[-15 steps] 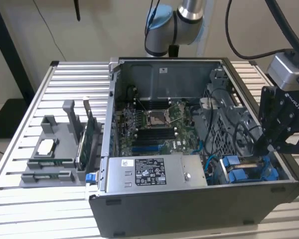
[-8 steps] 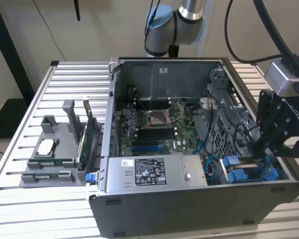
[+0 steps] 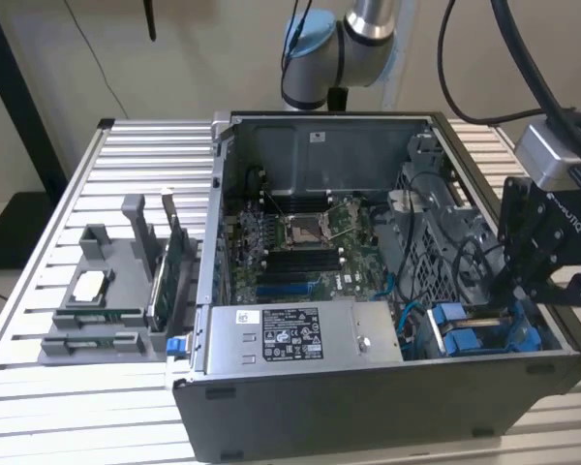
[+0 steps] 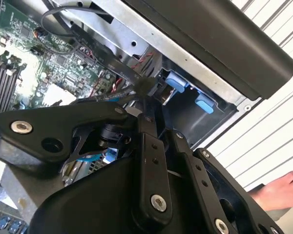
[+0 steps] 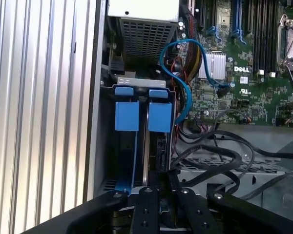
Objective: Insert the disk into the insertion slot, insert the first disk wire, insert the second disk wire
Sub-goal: 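Insert the first disk wire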
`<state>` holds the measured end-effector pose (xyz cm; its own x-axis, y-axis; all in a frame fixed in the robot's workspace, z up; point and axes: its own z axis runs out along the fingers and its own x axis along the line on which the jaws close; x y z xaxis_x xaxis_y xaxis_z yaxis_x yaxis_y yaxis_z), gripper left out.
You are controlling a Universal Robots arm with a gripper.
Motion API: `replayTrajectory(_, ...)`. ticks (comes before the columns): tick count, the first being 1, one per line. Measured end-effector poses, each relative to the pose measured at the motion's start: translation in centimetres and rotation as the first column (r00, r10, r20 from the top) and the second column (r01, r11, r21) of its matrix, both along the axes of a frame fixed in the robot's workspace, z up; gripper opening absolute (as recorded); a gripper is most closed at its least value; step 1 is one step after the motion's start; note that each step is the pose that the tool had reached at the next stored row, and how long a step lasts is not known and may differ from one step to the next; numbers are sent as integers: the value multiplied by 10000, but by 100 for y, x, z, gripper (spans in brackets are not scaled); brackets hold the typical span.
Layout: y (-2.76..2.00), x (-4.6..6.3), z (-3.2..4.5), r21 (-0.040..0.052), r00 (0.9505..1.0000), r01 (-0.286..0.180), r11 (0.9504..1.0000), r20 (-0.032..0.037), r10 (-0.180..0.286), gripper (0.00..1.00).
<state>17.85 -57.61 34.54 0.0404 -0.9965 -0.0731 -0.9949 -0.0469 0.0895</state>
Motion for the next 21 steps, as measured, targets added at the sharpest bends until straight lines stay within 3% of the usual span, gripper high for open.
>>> replayTrajectory(11,11,28,-40,37,10000,25,10000,-11,-25,19)
replayTrajectory(21,11,27,-101,28,9995,318,9995,-34,-318,19)
